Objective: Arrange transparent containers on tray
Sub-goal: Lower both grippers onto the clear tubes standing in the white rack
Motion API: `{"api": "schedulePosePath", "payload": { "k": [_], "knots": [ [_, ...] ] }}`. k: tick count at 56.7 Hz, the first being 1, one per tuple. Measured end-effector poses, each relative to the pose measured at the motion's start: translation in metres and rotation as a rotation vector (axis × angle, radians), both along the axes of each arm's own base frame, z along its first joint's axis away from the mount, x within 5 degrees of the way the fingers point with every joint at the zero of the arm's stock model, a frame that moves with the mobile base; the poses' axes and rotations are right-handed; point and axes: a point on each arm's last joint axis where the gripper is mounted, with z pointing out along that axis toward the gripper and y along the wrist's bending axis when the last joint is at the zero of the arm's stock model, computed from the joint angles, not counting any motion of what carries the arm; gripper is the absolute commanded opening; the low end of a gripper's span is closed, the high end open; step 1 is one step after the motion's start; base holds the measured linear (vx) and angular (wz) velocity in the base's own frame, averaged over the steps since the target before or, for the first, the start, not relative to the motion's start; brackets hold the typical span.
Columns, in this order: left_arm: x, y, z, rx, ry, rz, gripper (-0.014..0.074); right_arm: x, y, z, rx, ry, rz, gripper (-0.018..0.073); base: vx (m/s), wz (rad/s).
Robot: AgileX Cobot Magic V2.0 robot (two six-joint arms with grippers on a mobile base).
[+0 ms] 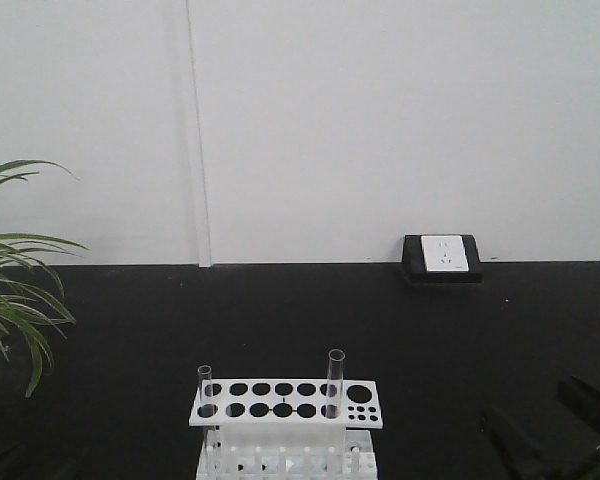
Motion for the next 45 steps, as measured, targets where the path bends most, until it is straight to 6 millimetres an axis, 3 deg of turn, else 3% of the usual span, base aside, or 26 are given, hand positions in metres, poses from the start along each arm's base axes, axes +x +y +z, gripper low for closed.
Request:
{"api": "schedulePosePath", "payload": {
  "k": [10,31,45],
  "knots": [
    [0.025,-0.016,-0.012,0.003,0.017,-0.060,0.0440,0.012,0.004,-0.005,0.013,-0.035,0.000,0.0539,0.00,0.00],
    [0.111,-0.054,-0.029,-0.083,0.040,-0.111,0.0440,0.027,0.010,-0.014,0.006,-0.015,0.000,0.0539,0.00,0.00],
    [0.146,-0.070,-0.035,-0.066,0.025,-0.144,0.0440,0.028,0.011,-0.013,0.008,-0.018,0.000,0.0539,0.00,0.00]
  ]
}}
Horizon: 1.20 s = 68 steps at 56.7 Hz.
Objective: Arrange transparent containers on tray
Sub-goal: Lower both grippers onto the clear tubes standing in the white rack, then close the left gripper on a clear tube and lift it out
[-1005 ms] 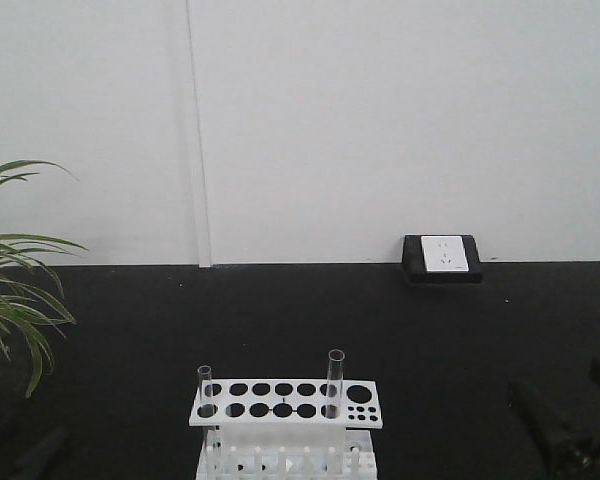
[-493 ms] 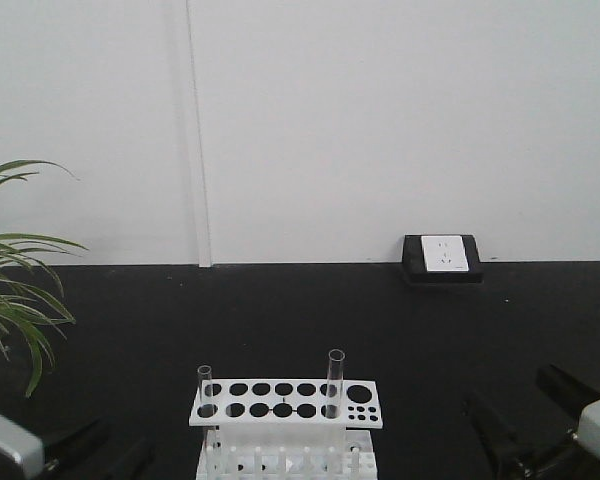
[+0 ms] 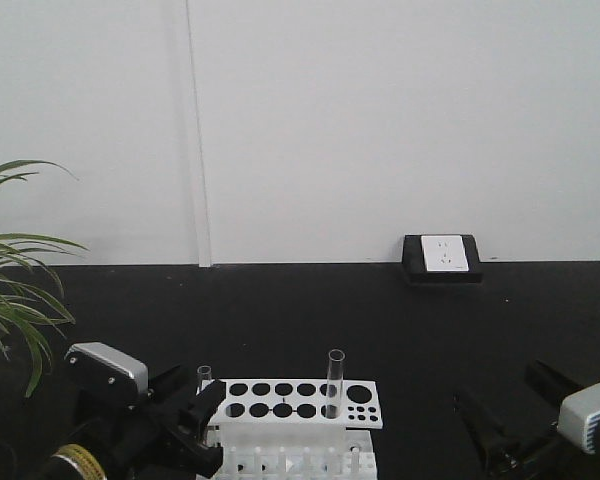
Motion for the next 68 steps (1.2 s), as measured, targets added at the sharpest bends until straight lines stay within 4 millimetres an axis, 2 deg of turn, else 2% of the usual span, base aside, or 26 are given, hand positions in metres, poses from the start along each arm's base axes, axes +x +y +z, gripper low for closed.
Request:
{"api": "schedulePosePath", "payload": {
  "k": [18,28,38,39,43,50,55,62,68],
  "knots": [
    [0.027,-0.010,-0.018,0.011,0.029,0.001,0.0440,0.000,0.000,0.000,0.000,0.000,0.000,0.0539,0.00,0.00],
    [0.030,-0.011,-0.027,0.019,0.050,0.001,0.0440,0.000,0.000,0.000,0.000,0.000,0.000,0.0539,0.00,0.00],
    [0.031,-0.012,-0.028,0.019,0.051,0.001,0.0437,0.000,0.000,0.000,0.000,-0.001,0.000,0.0539,0.00,0.00],
    [0.031,-0.012,-0.028,0.019,0.051,0.001,0.0388,0.000,0.000,0.000,0.000,-0.001,0.000,0.0539,0.00,0.00],
    [0.031,-0.012,-0.028,0.019,0.051,0.001,0.0327,0.000,0.000,0.000,0.000,-0.001,0.000,0.0539,0.00,0.00],
    [0.031,-0.012,-0.028,0.019,0.050,0.001,0.0107,0.000,0.000,0.000,0.000,-0.001,0.000,0.0539,0.00,0.00],
    [0.031,-0.012,-0.028,0.028,0.046,-0.001,-0.0010,0.000,0.000,0.000,0.000,-0.001,0.000,0.0537,0.00,0.00],
    [0.031,-0.012,-0.026,0.035,0.030,-0.003,-0.0008,0.000,0.000,0.000,0.000,-0.001,0.000,0.0537,0.00,0.00],
    [0.029,-0.011,-0.011,0.032,0.012,-0.001,-0.0006,0.000,0.000,0.000,0.000,-0.001,0.000,0.0537,0.00,0.00]
  ]
}}
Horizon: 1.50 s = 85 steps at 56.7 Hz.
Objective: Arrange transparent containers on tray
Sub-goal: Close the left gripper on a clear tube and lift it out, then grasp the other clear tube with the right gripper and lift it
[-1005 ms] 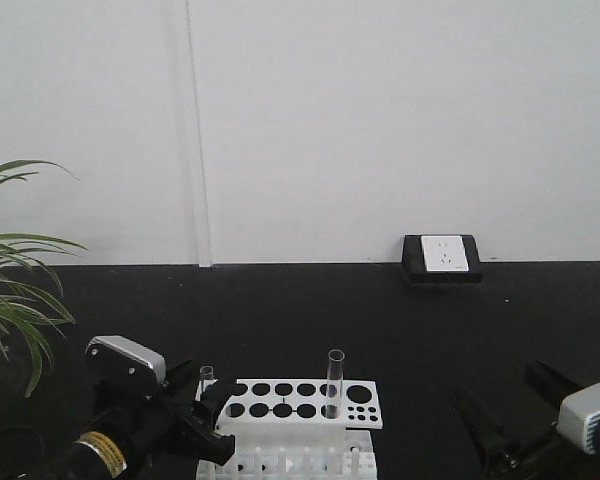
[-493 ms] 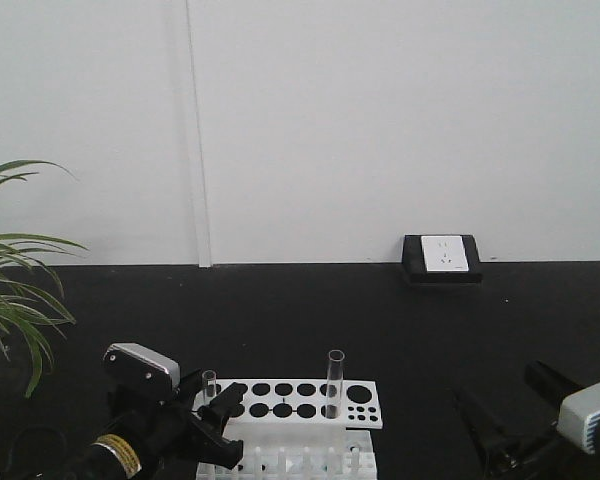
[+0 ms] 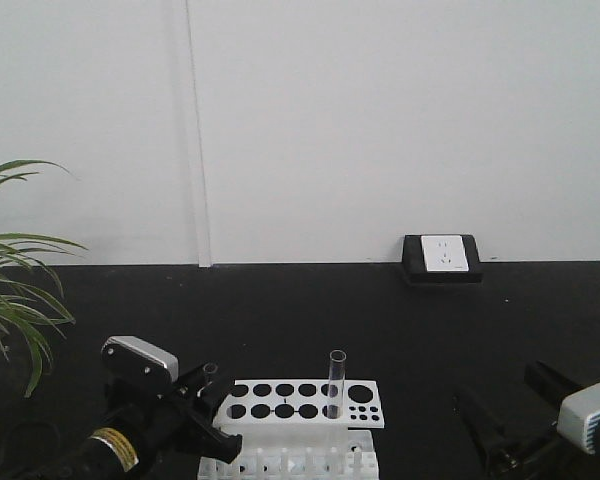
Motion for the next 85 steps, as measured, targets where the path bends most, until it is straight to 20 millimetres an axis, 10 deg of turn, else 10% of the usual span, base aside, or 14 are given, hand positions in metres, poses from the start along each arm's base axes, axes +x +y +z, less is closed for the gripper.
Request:
{"api": "schedulePosePath", "payload": {
  "k": [30,44,85],
  "knots": [
    [-0.099,0.045,0.221,-0.053,-0.297,0.071,-0.0001,0.004,0.013,-0.014,-0.078,0.030,0.124,0.0537,0.00,0.00],
    [-0.130,0.058,0.228,0.024,-0.283,0.090,-0.0001,0.027,0.038,-0.031,-0.037,0.029,0.291,0.0537,0.00,0.00],
    [-0.129,0.059,0.223,0.049,-0.236,0.096,-0.0001,0.132,0.087,-0.069,0.020,0.088,0.384,0.0537,0.00,0.00]
  ]
}}
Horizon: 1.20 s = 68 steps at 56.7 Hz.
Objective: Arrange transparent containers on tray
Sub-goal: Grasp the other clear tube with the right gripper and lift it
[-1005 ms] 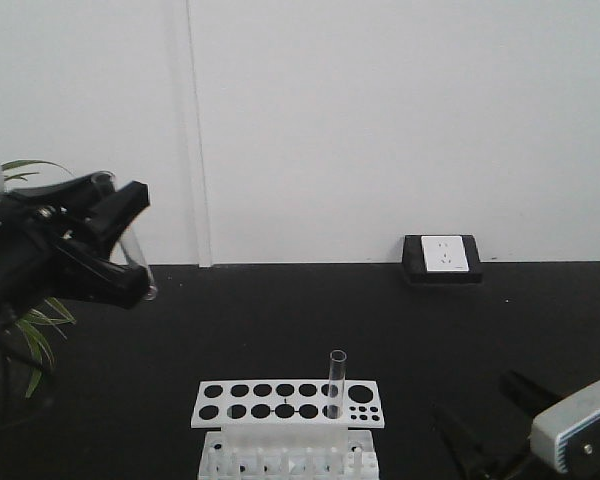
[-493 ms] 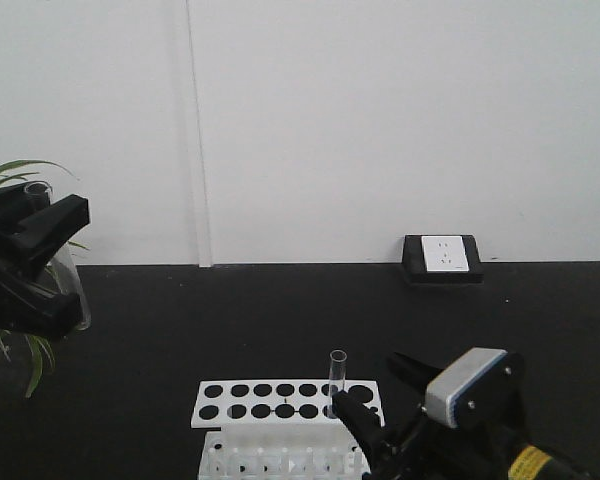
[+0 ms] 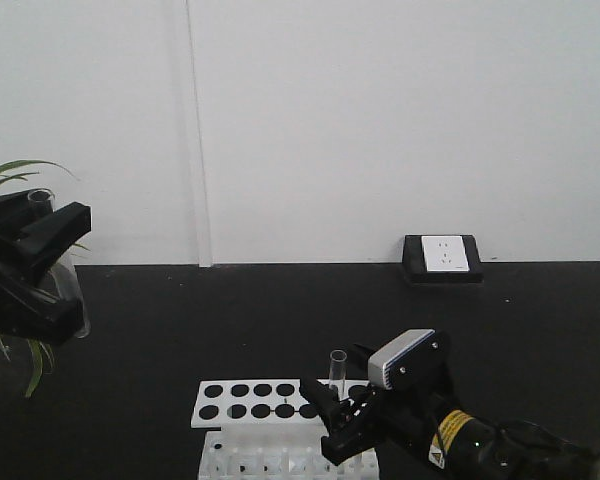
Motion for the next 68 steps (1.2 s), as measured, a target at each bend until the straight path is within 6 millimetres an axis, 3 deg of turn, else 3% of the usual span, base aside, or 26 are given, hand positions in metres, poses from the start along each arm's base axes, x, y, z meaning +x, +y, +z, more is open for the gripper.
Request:
{"api": "schedulePosePath", "payload": {
  "k": [9,14,19,29,38,45,52,59,68],
  "knots": [
    [0.000,0.000,-0.001,0.003,0.010,0.002,-0.0001,0.013,0.004,-0.011,0.017,0.025,-0.011,0.0522,0.00,0.00],
    [0.000,0.000,-0.001,0.003,0.011,0.002,-0.0001,0.016,0.005,-0.014,0.042,0.040,-0.017,0.0452,0.00,0.00],
    [0.000,0.000,-0.001,0.003,0.011,0.002,-0.0001,0.016,0.005,-0.014,0.055,0.044,-0.019,0.0323,0.00,0.00],
    [0.000,0.000,-0.001,0.004,0.013,0.002,-0.0001,0.016,0.005,-0.013,0.065,0.041,-0.020,-0.0017,0.00,0.00],
    [0.000,0.000,-0.003,0.012,0.034,0.006,-0.0001,0.015,0.004,-0.001,0.051,0.040,-0.031,-0.0013,0.00,0.00],
    [0.000,0.001,-0.006,0.024,0.064,0.011,-0.0001,0.008,-0.001,0.029,0.036,0.005,-0.055,-0.0013,0.00,0.00],
    [0.000,0.001,-0.009,0.034,0.091,0.015,-0.0001,-0.005,-0.009,0.074,0.072,-0.037,-0.086,-0.0013,0.00,0.00],
    [0.000,0.002,-0.013,0.052,0.138,0.024,-0.0001,-0.030,-0.021,0.123,0.112,-0.075,-0.108,-0.0013,0.00,0.00],
    [-0.001,0.004,-0.023,0.087,0.238,0.040,-0.0001,-0.065,-0.038,0.165,0.055,-0.103,-0.152,-0.0013,0.00,0.00]
  ]
}}
